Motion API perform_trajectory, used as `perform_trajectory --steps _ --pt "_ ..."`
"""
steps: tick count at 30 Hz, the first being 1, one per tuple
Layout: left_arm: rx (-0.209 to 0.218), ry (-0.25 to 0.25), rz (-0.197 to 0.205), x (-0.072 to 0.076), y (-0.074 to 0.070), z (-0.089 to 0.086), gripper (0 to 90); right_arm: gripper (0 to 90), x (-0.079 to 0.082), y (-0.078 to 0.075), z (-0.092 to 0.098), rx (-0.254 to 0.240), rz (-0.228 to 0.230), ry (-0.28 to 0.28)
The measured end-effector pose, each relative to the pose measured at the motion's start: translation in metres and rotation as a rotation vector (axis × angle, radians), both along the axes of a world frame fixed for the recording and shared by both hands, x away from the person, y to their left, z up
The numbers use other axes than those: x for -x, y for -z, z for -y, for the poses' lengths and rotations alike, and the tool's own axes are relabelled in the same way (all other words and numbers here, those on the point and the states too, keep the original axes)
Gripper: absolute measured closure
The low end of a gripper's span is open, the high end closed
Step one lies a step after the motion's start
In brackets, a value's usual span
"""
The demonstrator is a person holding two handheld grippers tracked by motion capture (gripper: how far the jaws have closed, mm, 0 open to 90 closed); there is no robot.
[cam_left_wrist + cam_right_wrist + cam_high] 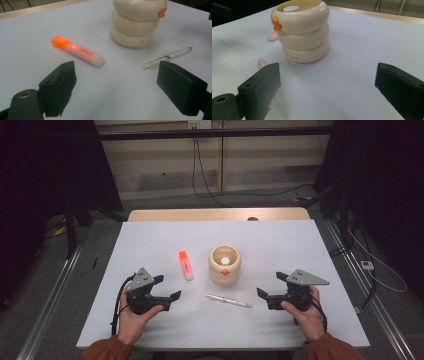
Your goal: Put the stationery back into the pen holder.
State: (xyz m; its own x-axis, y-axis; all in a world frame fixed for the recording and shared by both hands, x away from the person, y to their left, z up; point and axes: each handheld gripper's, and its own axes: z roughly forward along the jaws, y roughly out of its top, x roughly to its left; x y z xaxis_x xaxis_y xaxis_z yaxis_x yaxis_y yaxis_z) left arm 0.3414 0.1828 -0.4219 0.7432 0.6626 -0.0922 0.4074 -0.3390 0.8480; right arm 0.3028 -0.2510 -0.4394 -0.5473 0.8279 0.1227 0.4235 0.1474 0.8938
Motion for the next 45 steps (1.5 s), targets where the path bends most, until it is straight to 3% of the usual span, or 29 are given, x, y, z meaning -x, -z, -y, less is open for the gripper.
perform_trajectory --steps 10,18,23,26,28,32,37,42,43,45 --pt "0.034 0.002 -0.036 -0.014 -0.001 0.007 38.5 5.5 0.001 0.004 0.001 -0.007 -0.013 -0.005" --pt "0.006 0.028 -0.046 -0.027 -0.002 0.020 75.8 5.3 0.001 0.005 0.001 -0.006 -0.012 -0.007" --pt "0.021 0.053 -0.065 -0.036 0.002 0.027 90.0 5.3 0.001 0.005 0.000 -0.012 -0.022 -0.010" --pt "0.005 0.058 -0.065 -0.040 0.000 0.029 90.0 5.2 0.001 0.005 0.000 -0.011 -0.021 -0.009" --pt "0.015 0.056 -0.073 -0.044 -0.001 0.031 90.0 5.0 0.001 0.005 0.000 -0.011 -0.022 -0.009" --pt "0.008 0.062 -0.055 -0.053 -0.002 0.035 90.0 5.0 0.001 0.005 0.000 -0.008 -0.021 -0.010" --pt "0.004 0.041 -0.067 -0.065 -0.001 0.042 90.0 4.3 0.001 0.006 -0.001 -0.007 -0.028 -0.013" --pt "-0.025 0.020 -0.076 -0.081 0.003 0.045 90.0 4.2 0.000 0.006 -0.001 -0.007 -0.028 -0.014" --pt "-0.051 0.016 -0.072 -0.086 0.005 0.045 90.0 4.2 0.000 0.006 -0.001 -0.007 -0.027 -0.015" --pt "-0.051 0.002 -0.098 -0.092 0.010 0.047 90.0 4.2 0.000 0.006 -0.001 -0.004 -0.029 -0.014"
